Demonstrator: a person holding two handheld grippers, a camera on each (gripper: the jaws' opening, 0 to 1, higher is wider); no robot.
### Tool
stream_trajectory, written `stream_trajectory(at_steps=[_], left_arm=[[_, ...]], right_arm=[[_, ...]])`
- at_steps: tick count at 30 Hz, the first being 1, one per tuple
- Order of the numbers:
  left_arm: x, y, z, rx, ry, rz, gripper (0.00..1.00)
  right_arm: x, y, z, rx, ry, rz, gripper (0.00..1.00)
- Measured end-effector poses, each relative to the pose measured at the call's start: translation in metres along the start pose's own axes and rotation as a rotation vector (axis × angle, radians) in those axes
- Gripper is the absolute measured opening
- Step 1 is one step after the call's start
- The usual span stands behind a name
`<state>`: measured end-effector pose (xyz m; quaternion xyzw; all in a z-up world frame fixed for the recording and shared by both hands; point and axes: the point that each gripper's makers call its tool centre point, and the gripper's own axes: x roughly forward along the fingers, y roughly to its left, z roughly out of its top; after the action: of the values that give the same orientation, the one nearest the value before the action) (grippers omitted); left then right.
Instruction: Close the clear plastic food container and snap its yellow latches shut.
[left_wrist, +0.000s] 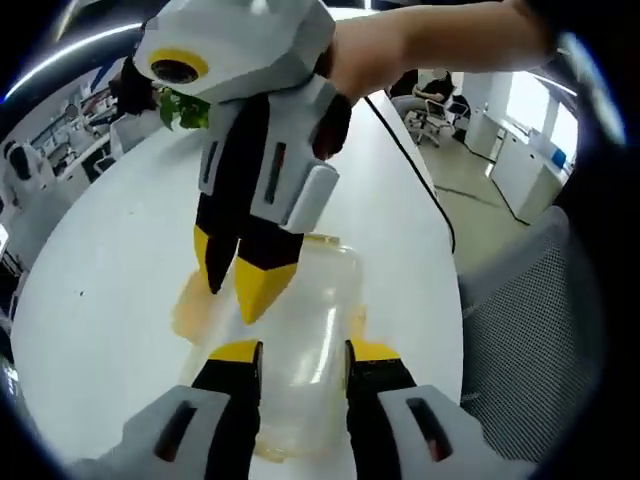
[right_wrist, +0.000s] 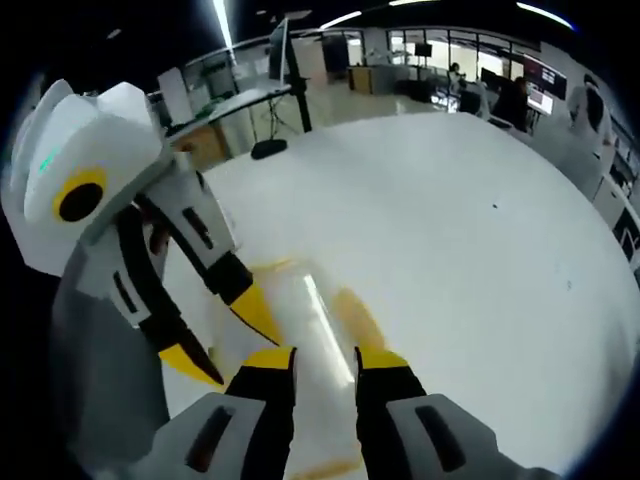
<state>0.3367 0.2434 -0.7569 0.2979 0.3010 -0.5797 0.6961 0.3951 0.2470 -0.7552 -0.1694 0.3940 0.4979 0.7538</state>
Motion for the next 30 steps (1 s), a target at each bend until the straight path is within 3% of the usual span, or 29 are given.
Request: stream_trajectory(at_steps=[4, 8, 19, 22, 26, 28, 29, 30], left_arm=[[-0.001, 0.001, 0.001, 0.029, -0.001, 0.035, 0.33], [0.000, 0.000, 0.001, -0.002, -0.021, 0.035, 0.32], [-0.001, -0.004, 0.003, 0.005, -0.032, 0.069, 0.34], [-0.001, -0.005, 0.004, 0.035, -0.020, 0.069, 0.33], [-0.001, -0.003, 0.004, 0.064, -0.001, 0.082, 0.44], [0.001, -0.007, -0.004, 0.093, 0.052, 0.064, 0.46], [0.003, -0.009, -0.008, 0.145, 0.078, 0.059, 0.45], [0.005, -0.011, -0.009, 0.150, 0.080, 0.058, 0.45]], right_arm=[[0.001, 0.000, 0.004, 0.009, -0.007, 0.014, 0.24], [0.000, -0.005, 0.008, 0.012, -0.023, 0.000, 0.30], [0.007, -0.004, -0.005, 0.009, 0.044, 0.060, 0.36], [0.008, -0.004, -0.005, 0.007, 0.056, 0.081, 0.36], [0.010, -0.005, -0.008, 0.001, 0.091, 0.102, 0.37], [0.010, -0.003, -0.008, -0.009, 0.093, 0.110, 0.37], [0.010, -0.003, -0.008, -0.009, 0.094, 0.109, 0.37], [0.010, -0.003, -0.008, -0.012, 0.093, 0.109, 0.37]])
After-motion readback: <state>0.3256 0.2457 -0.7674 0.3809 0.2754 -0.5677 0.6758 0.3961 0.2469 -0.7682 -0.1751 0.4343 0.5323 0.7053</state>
